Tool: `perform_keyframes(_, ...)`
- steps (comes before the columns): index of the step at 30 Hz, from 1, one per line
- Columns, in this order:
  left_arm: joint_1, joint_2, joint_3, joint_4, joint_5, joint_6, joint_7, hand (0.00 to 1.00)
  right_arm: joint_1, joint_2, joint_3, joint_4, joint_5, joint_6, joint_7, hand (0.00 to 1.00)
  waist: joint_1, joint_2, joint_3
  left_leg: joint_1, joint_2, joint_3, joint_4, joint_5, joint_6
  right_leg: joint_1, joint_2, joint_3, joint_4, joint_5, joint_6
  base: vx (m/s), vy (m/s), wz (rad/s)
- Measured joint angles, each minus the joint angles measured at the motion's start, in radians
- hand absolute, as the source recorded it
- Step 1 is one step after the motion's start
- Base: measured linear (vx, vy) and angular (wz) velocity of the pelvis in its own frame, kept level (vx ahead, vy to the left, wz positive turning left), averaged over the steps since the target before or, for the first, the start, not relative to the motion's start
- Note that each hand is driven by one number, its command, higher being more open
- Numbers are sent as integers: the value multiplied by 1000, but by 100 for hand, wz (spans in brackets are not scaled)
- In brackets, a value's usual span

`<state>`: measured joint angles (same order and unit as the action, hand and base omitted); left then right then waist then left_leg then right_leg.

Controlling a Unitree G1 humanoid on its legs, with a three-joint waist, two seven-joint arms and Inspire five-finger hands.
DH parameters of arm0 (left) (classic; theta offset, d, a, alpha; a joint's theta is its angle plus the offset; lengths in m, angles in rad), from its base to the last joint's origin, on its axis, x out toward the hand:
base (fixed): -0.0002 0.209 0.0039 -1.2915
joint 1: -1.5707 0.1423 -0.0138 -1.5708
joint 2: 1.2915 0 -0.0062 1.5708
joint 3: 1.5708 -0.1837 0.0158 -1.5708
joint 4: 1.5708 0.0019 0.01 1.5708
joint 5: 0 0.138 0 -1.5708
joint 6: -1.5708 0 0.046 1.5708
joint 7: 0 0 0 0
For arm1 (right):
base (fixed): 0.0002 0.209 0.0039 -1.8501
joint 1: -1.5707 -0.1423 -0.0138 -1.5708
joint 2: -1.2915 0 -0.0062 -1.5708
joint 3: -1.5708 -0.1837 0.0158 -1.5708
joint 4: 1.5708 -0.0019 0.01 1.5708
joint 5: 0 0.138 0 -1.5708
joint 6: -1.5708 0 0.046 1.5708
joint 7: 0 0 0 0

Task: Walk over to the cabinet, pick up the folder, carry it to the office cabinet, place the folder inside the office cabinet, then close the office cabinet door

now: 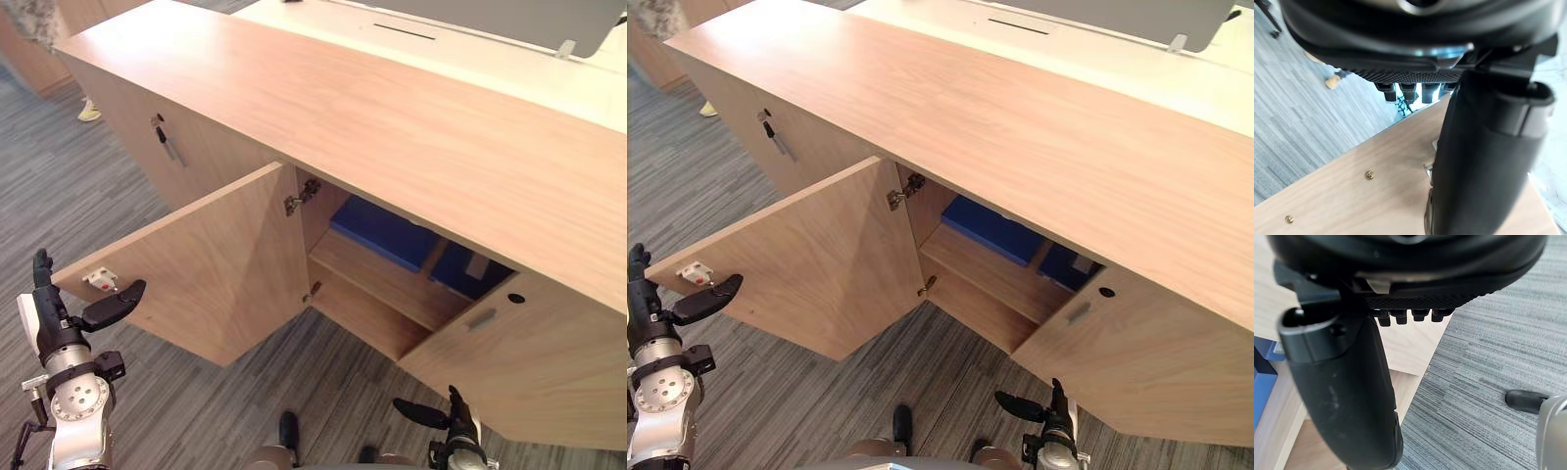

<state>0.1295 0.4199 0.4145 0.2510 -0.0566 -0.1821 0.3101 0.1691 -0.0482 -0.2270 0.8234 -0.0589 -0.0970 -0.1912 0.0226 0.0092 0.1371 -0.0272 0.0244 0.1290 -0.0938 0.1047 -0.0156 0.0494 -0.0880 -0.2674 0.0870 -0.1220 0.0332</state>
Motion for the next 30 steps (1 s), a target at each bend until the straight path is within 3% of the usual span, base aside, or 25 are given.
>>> perform_keyframes(5, 52, -25, -21, 1, -38, -20, -20, 100, 1, -11, -1, 32, 0, 4, 6, 100, 4, 7, -5, 3, 13, 35, 0, -4, -4, -23, 7, 49, -4, 12, 2, -84, 17, -24)
perform_keyframes(8, 128, -143, -56, -45, -87, -26, -28, 100, 13, -10, -1, 34, 0, 8, 10, 100, 5, 11, -7, 2, 9, 52, 0, -8, -7, -32, 3, 70, -7, 21, 8, -30, 49, -17)
perform_keyframes(10, 228, -222, -141, -113, -112, -33, -32, 100, 24, -9, -3, 34, 1, 13, 9, 100, 16, 11, -7, 1, 2, 54, 0, -8, -1, -34, -3, 75, -7, 25, 13, -1, 53, -2)
perform_keyframes(14, 365, -285, -300, -123, -132, -23, -84, 100, 18, 0, 1, 36, 0, 16, 9, 100, 30, 10, -7, 1, -6, 61, 0, -5, 7, -37, -8, 87, -6, 31, 23, -5, 40, -4)
perform_keyframes(19, 441, -303, -537, -80, -145, -2, -178, 100, 5, 15, 57, 35, 1, 15, 8, 100, 34, 8, -6, -4, -1, 109, 0, -7, 8, -71, -6, 149, -2, 38, 38, -42, 49, -28)
perform_keyframes(21, 428, -289, -631, -79, -137, 1, -210, 100, -5, 15, 66, 32, 1, 15, 8, 100, 22, 9, -7, -24, 3, 132, 0, -7, 7, -104, 2, 187, 1, 39, 37, -68, 43, -42)
perform_keyframes(24, 346, -278, -779, -72, -106, 9, -237, 100, -11, 14, 67, 22, 14, 13, -4, 100, -26, 9, -6, -55, 5, 175, 0, -7, 7, -157, 9, 251, 1, 49, 49, -25, 38, -42)
perform_keyframes(30, 35, -283, -990, -31, -59, 19, -244, 100, -33, 12, 79, 12, 34, 14, -23, 100, -98, 8, -6, -74, -7, 272, 5, -19, 27, -212, 4, 352, -26, 116, 58, 46, 49, -51)
